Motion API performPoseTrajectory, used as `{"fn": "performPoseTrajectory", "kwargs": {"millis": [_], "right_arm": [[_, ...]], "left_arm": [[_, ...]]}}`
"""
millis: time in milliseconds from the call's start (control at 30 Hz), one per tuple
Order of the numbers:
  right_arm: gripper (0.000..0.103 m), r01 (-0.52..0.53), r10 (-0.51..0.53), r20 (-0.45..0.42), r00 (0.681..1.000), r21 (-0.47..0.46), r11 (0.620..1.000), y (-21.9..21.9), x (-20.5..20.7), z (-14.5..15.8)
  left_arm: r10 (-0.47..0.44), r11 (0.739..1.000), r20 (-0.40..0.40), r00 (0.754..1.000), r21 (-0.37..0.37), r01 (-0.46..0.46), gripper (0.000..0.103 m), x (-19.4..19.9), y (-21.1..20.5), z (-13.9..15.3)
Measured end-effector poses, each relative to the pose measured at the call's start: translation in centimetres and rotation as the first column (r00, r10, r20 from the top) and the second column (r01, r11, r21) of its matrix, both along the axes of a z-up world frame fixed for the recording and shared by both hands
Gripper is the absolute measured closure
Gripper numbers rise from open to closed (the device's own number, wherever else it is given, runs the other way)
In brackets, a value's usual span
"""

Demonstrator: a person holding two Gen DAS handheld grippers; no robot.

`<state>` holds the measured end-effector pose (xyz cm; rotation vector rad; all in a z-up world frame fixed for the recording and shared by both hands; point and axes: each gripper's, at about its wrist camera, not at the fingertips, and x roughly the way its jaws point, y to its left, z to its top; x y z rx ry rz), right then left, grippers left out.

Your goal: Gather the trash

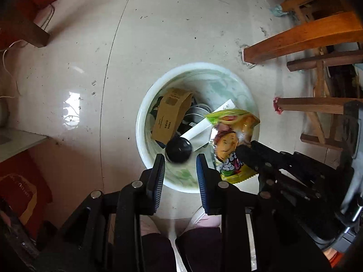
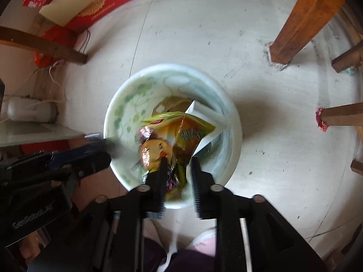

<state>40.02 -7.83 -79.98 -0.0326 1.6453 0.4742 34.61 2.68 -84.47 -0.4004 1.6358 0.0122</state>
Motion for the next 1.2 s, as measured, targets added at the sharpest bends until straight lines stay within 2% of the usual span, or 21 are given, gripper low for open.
{"fn": "performPoseTrajectory", "kwargs": {"millis": [33,67,167,200,367,467,533,667,700,733,767,867,933,967,1000,1100,1200], "right_arm": [[0.059,0.001,-0.002,-0.026,1.000,-0.009,1.000,-0.3,0.1,-0.2],[0.054,0.020,-0.020,-0.026,0.999,-0.003,1.000,-0.5,0.1,0.1],[0.054,0.035,-0.034,-0.043,0.998,0.024,0.999,-1.0,0.3,0.9],[0.054,0.037,-0.036,-0.044,0.998,0.027,0.999,-1.1,0.4,1.6],[0.054,0.035,-0.035,0.012,0.999,0.024,0.999,-2.0,0.6,8.0],[0.054,0.025,-0.026,0.063,0.998,0.024,0.999,-2.8,0.7,14.1],[0.054,0.014,-0.017,0.102,0.995,0.031,0.999,-3.3,0.7,18.4],[0.054,0.004,-0.016,0.199,0.980,0.062,0.998,-4.6,0.2,29.3],[0.054,0.003,-0.021,0.234,0.972,0.076,0.997,-5.0,-0.1,32.9],[0.054,0.003,-0.024,0.256,0.966,0.085,0.996,-5.2,-0.3,34.8],[0.054,-0.002,-0.029,0.302,0.953,0.101,0.995,-5.5,-0.8,38.7],[0.054,-0.011,-0.043,0.418,0.907,0.126,0.992,-5.9,-2.1,47.0],[0.054,-0.021,-0.069,0.505,0.860,0.170,0.985,-6.6,-3.6,53.3],[0.054,-0.025,-0.082,0.536,0.840,0.189,0.982,-6.9,-4.2,55.3],[0.054,-0.031,-0.100,0.573,0.813,0.214,0.976,-7.1,-5.0,58.0],[0.054,-0.047,-0.166,0.668,0.725,0.288,0.956,-7.9,-8.0,65.3],[0.054,-0.070,-0.220,0.737,0.639,0.340,0.938,-8.4,-11.5,70.8]], "left_arm": [[0.002,1.000,-0.016,1.000,0.008,-0.002,0.070,0.0,0.0,0.0],[0.008,1.000,-0.027,1.000,0.010,-0.008,0.069,0.0,0.1,0.2],[0.009,1.000,-0.027,1.000,0.022,-0.008,0.067,-0.2,0.5,1.0],[0.000,0.999,-0.020,1.000,0.033,0.000,0.067,-0.3,0.6,2.2],[-0.027,0.996,0.023,0.999,0.080,0.025,0.067,-0.7,0.8,8.2],[-0.028,0.996,0.069,0.997,0.084,0.022,0.067,-1.3,0.9,14.5],[-0.037,0.994,0.112,0.993,0.105,0.025,0.067,-1.8,0.8,19.9],[-0.050,0.989,0.212,0.976,0.147,0.018,0.067,-2.7,0.6,31.2],[-0.047,0.988,0.237,0.970,0.153,0.011,0.067,-3.0,0.4,33.6],[-0.041,0.988,0.271,0.962,0.157,-0.002,0.067,-3.5,0.3,36.9],[-0.031,0.987,0.302,0.953,0.157,-0.017,0.067,-4.0,0.1,39.9],[-0.011,0.986,0.403,0.915,0.159,-0.058,0.067,-5.7,-0.1,48.7],[-0.009,0.984,0.476,0.879,0.161,-0.077,0.067,-7.1,-0.6,53.9],[-0.009,0.983,0.516,0.856,0.161,-0.086,0.065,-8.0,-0.7,56.6],[-0.012,0.983,0.569,0.822,0.159,-0.095,0.063,-9.3,-0.8,59.9],[-0.031,0.981,0.671,0.741,0.162,-0.105,0.061,-12.4,-1.6,66.6],[-0.054,0.980,0.752,0.657,0.166,-0.109,0.061,-15.7,-2.0,72.3]]}}
